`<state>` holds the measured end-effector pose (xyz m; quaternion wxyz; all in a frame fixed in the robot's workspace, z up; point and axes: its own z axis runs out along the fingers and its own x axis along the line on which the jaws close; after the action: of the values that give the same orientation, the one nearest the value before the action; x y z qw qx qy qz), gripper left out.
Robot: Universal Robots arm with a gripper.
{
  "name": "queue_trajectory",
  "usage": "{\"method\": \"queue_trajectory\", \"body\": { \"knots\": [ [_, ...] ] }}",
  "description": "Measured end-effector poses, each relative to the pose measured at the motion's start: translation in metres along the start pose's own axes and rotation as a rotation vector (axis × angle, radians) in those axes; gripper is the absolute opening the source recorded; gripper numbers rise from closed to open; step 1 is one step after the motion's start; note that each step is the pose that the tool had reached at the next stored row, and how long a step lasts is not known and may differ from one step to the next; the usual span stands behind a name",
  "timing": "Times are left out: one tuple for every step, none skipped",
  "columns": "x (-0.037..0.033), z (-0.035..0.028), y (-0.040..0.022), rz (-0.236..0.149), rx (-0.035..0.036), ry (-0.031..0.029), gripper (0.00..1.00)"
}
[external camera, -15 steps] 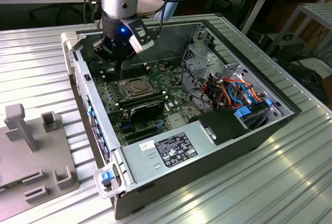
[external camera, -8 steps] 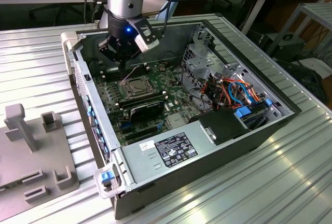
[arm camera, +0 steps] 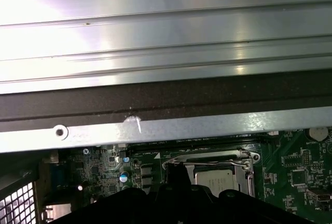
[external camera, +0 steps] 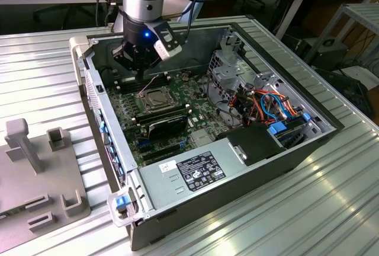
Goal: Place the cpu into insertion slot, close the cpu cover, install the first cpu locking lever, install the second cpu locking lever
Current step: 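Install the first cpu locking lever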
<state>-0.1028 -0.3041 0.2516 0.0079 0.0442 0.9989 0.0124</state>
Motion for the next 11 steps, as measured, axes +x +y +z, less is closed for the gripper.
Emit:
{"method": "queue_trajectory", "body": {
  "knots": [
    [0.0,0.0002,0.0,0.0,0.0,0.0,0.11],
    [0.0,0.0003,0.0,0.0,0.0,0.0,0.11],
    [0.0,0.0004,0.0,0.0,0.0,0.0,0.11],
    [0.0,0.0005,0.0,0.0,0.0,0.0,0.11],
    [0.0,0.0005,0.0,0.0,0.0,0.0,0.11],
    [0.0,0.0005,0.0,0.0,0.0,0.0,0.11],
    [0.0,0.0006,0.0,0.0,-0.0001,-0.0001,0.11],
    [0.0,0.0005,0.0,0.0,-0.0001,-0.0001,0.11],
    [0.0,0.0005,0.0,0.0,-0.0001,0.0,0.11],
    [0.0,0.0005,0.0,0.0,-0.0001,0.0,0.11],
    [0.0,0.0005,0.0,0.0,-0.0001,-0.0001,0.11]
  ]
}}
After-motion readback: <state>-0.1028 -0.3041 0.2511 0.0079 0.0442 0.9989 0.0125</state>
